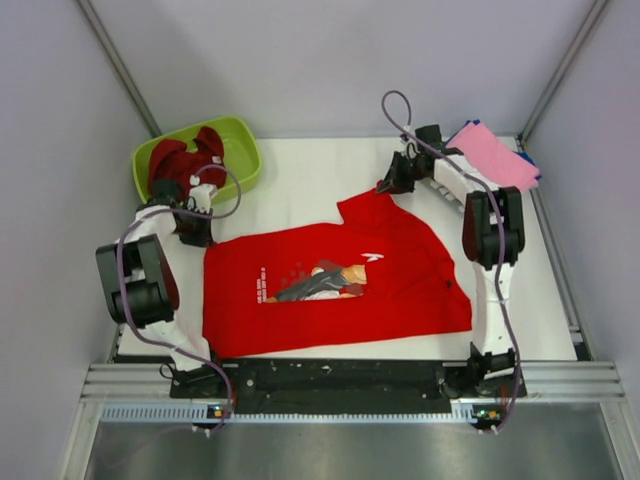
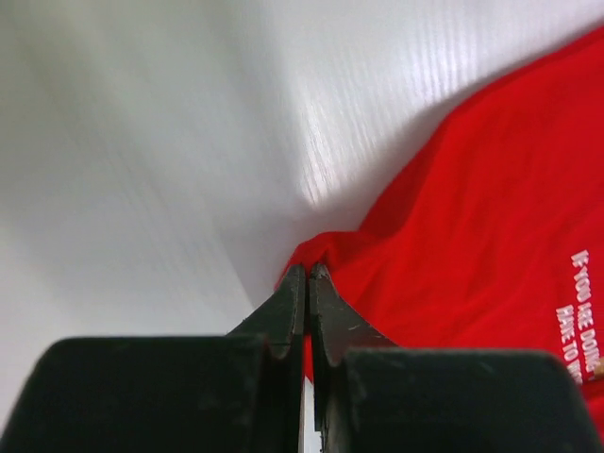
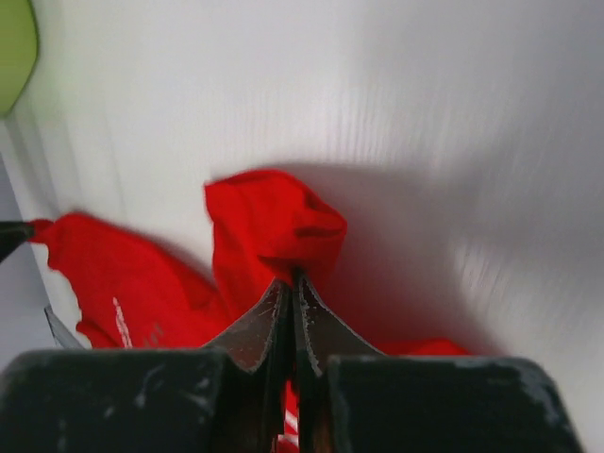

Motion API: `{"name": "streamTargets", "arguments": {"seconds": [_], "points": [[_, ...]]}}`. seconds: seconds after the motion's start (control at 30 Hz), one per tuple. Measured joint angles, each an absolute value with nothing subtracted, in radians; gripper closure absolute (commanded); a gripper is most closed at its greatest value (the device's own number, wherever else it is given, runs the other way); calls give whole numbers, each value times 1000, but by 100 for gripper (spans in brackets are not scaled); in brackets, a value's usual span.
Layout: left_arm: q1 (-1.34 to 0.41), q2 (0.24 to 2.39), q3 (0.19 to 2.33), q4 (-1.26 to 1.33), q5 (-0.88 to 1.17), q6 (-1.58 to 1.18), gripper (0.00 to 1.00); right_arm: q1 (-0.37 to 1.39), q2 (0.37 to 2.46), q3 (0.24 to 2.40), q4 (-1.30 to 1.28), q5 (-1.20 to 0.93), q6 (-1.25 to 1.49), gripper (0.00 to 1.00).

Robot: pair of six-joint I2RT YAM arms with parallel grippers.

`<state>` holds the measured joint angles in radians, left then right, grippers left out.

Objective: Fold and stack the t-shirts

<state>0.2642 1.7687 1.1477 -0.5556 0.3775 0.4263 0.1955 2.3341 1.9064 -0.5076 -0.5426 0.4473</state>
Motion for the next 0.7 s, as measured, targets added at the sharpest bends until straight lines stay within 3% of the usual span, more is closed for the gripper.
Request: {"name": "streamTargets", "arguments": {"seconds": [0.37, 0.53, 0.7], "points": [[271, 1439, 1021, -666, 431, 582, 100, 199, 1641, 1251, -478, -555, 358, 100], [271, 1333, 919, -776, 423, 697, 100, 200, 1443, 970, -501, -480, 363, 100], [271, 1278, 834, -839, 381, 787, 100, 199, 1343, 837, -542, -399, 369, 100]]}}
